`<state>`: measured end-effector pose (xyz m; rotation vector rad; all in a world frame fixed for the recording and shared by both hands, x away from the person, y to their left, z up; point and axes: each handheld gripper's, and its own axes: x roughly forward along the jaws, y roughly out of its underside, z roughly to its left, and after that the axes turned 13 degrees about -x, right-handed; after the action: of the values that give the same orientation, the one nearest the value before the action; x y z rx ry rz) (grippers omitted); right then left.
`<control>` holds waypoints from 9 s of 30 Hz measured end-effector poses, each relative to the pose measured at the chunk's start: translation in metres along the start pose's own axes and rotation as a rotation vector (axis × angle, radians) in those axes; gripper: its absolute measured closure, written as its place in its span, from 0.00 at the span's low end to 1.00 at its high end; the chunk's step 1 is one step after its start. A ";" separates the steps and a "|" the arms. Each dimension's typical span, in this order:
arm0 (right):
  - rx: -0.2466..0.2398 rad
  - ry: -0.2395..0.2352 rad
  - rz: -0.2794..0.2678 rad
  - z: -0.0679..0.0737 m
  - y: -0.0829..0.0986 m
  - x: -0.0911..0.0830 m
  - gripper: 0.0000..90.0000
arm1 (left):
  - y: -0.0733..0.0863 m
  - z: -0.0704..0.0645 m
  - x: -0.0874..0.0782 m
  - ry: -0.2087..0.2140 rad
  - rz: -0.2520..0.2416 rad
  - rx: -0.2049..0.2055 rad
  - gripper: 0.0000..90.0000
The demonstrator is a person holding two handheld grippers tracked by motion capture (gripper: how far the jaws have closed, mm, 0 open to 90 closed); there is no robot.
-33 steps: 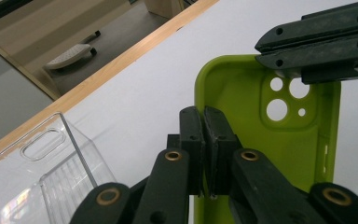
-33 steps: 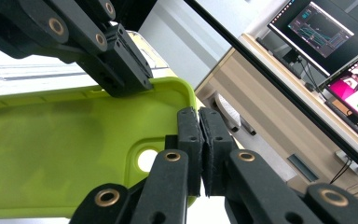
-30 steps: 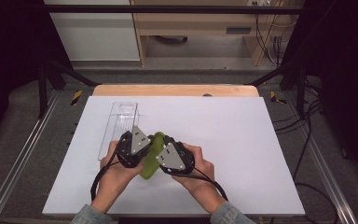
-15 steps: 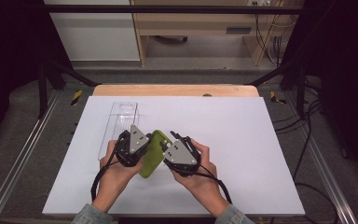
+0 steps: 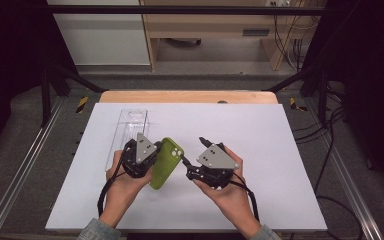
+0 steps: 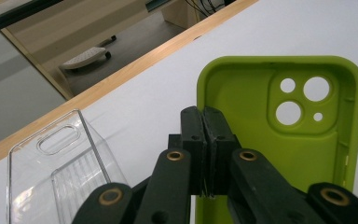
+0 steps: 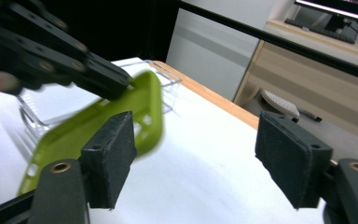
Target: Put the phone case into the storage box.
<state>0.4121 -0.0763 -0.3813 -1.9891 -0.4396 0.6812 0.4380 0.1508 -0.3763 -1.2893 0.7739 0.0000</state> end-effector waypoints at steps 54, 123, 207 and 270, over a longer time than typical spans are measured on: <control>0.197 0.177 0.042 -0.066 0.159 -0.075 0.05 | -0.039 0.066 -0.009 -0.159 -0.249 -0.211 0.98; 0.200 0.130 -0.027 -0.059 0.163 -0.073 0.05 | -0.026 0.147 0.034 -0.334 -0.251 -0.454 0.97; 0.232 0.108 -0.062 -0.057 0.163 -0.072 0.05 | -0.027 0.163 0.087 -0.446 -0.215 -0.484 0.97; 0.229 0.101 -0.056 -0.056 0.163 -0.071 0.04 | -0.009 0.162 0.101 -0.458 -0.096 -0.459 0.97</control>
<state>0.3963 -0.2326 -0.4823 -1.7798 -0.3392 0.5672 0.6015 0.2446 -0.4094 -1.6787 0.3220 0.4029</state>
